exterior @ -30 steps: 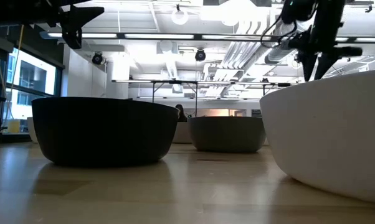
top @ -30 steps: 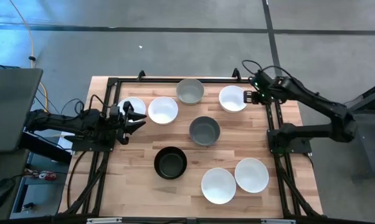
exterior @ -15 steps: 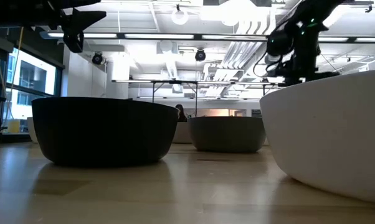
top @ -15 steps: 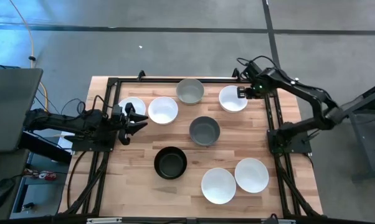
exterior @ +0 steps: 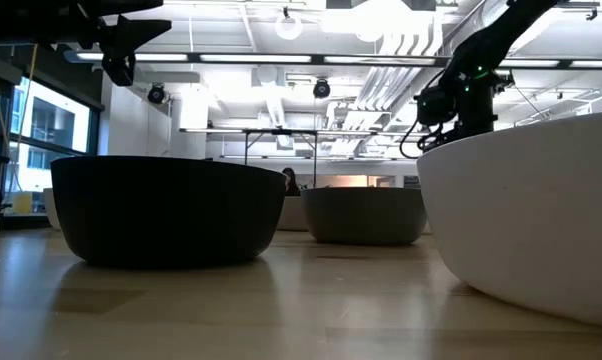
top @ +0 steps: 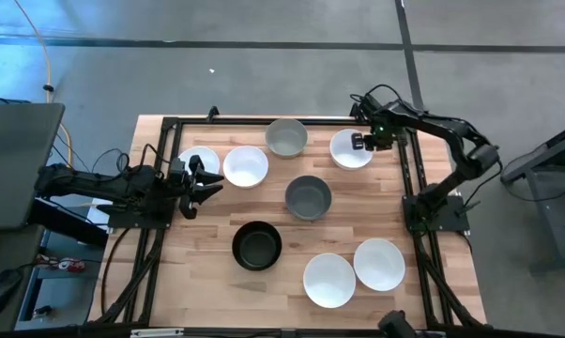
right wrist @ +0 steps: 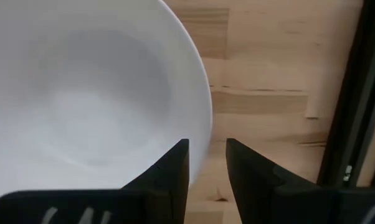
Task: Nest bowls inside each other
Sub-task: Stack the white bowl on top of the dark gray bowl
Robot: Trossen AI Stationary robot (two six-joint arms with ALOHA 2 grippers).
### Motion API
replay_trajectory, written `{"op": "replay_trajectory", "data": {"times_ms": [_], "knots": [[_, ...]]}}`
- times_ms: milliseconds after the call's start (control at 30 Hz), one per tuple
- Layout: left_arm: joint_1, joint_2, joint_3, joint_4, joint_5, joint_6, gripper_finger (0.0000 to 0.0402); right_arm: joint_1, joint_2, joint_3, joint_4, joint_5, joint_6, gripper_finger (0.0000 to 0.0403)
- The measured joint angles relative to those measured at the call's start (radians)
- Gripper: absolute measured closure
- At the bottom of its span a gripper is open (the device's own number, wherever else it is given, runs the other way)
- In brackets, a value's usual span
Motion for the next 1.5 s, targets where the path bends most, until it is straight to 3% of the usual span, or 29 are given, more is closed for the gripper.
{"op": "replay_trajectory", "data": {"times_ms": [367, 633, 1500], "knots": [[0.000, 0.000, 0.000, 0.000, 0.000, -0.018, 0.0265, -0.055, 0.016, -0.001, 0.028, -0.008, -0.036, 0.0306], [0.000, 0.000, 0.000, 0.000, -0.003, -0.018, 0.0265, -0.088, 0.016, -0.001, 0.102, -0.132, -0.091, 0.0306], [0.000, 0.000, 0.000, -0.001, -0.011, -0.009, 0.0265, -0.132, 0.015, -0.002, 0.092, -0.132, -0.122, 0.0306]]}}
